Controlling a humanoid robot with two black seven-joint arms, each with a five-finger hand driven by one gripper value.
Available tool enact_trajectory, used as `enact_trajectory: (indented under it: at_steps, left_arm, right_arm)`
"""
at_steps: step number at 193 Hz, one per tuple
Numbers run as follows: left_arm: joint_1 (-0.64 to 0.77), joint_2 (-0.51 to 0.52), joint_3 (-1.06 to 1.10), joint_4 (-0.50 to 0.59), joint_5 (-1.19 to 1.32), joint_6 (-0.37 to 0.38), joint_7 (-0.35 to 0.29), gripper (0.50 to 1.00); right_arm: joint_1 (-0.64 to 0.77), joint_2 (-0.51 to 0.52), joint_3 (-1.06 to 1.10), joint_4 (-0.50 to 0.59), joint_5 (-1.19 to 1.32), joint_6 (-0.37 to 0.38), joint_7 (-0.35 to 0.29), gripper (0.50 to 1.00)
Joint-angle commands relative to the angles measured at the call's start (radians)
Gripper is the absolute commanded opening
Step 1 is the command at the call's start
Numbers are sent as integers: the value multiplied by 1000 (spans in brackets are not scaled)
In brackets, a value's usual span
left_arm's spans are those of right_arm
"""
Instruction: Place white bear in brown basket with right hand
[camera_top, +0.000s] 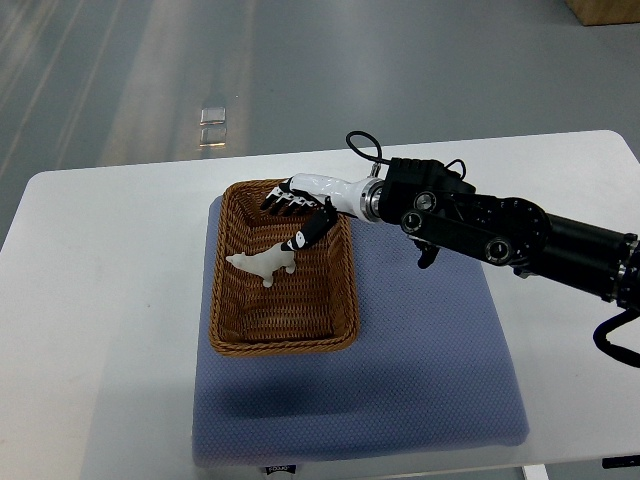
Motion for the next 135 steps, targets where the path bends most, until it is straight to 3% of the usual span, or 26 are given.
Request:
enact_trajectory:
  at_steps: [1, 37, 51, 93, 135]
  left_arm:
    - [-1, 0, 0, -1, 0, 0, 0, 1000]
    - [-1, 0, 0, -1, 0, 0, 0, 1000]
    - [1, 0, 0, -1, 0, 0, 0, 1000]
    - [-1, 0, 2, -3, 0, 0, 2, 1000]
    - [1, 0, 2, -3, 0, 1, 0, 1000]
  right_arm:
    - [8, -27, 48, 1, 2, 1, 6, 848]
    - [-13, -76, 246, -2, 10, -8, 11, 862]
    - [-79, -78, 387, -2, 10, -28, 11, 897]
    - [-239, -58, 701, -4, 24, -35, 2, 921]
    - [-309, -59, 793, -21, 347, -38, -1, 924]
